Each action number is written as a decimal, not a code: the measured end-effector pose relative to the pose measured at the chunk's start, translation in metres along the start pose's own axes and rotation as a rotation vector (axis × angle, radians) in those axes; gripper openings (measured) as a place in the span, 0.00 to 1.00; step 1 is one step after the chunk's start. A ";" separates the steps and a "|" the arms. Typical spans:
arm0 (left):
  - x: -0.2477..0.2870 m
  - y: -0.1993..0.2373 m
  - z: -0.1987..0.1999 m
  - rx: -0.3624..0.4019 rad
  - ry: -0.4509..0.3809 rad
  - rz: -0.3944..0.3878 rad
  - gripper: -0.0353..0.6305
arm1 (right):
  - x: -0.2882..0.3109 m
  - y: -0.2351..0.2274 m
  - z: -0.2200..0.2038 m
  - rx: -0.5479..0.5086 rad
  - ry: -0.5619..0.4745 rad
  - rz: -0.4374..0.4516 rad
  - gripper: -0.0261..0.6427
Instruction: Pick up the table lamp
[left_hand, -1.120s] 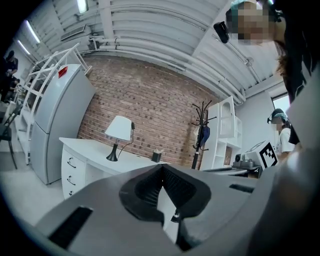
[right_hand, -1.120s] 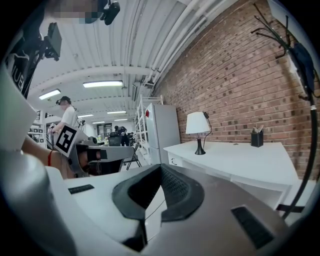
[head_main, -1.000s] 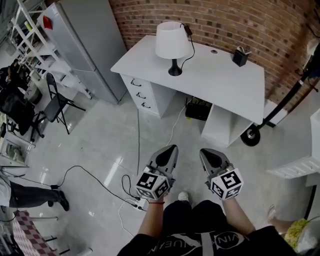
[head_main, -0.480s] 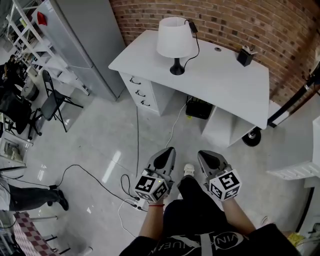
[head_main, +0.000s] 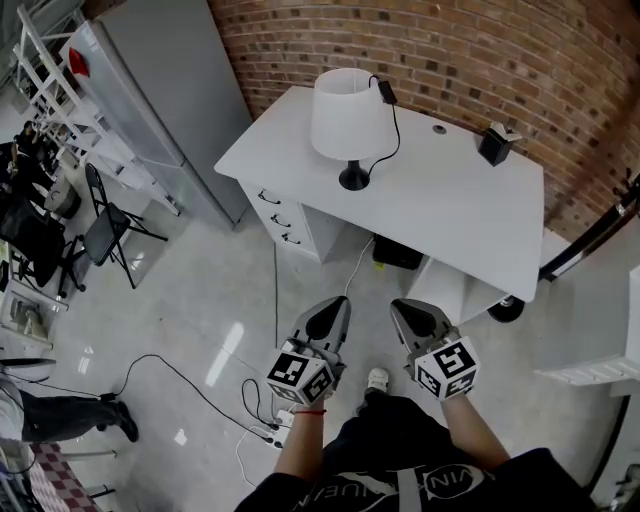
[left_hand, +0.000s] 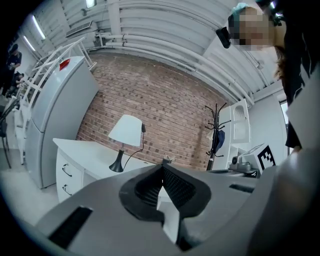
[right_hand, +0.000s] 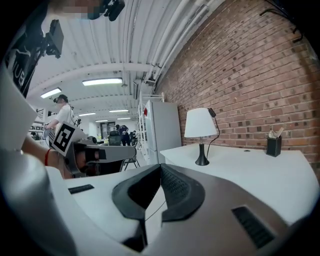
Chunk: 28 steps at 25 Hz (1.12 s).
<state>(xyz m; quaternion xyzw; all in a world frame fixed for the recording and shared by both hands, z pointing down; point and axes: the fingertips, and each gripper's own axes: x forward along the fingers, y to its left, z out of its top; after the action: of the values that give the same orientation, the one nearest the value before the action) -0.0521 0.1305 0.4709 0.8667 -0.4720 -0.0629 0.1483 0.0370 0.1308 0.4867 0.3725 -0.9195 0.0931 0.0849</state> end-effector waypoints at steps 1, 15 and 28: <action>0.008 0.004 0.002 0.004 0.004 -0.001 0.06 | 0.006 -0.006 0.003 -0.004 0.000 0.004 0.04; 0.088 0.036 0.019 0.042 0.031 0.000 0.06 | 0.059 -0.075 0.016 0.008 0.000 0.024 0.04; 0.102 0.052 0.002 0.014 0.094 0.016 0.06 | 0.087 -0.088 0.002 0.078 0.013 0.043 0.04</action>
<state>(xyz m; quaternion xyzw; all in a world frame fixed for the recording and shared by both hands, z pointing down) -0.0390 0.0182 0.4885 0.8658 -0.4721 -0.0175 0.1650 0.0371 0.0099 0.5134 0.3551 -0.9223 0.1329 0.0743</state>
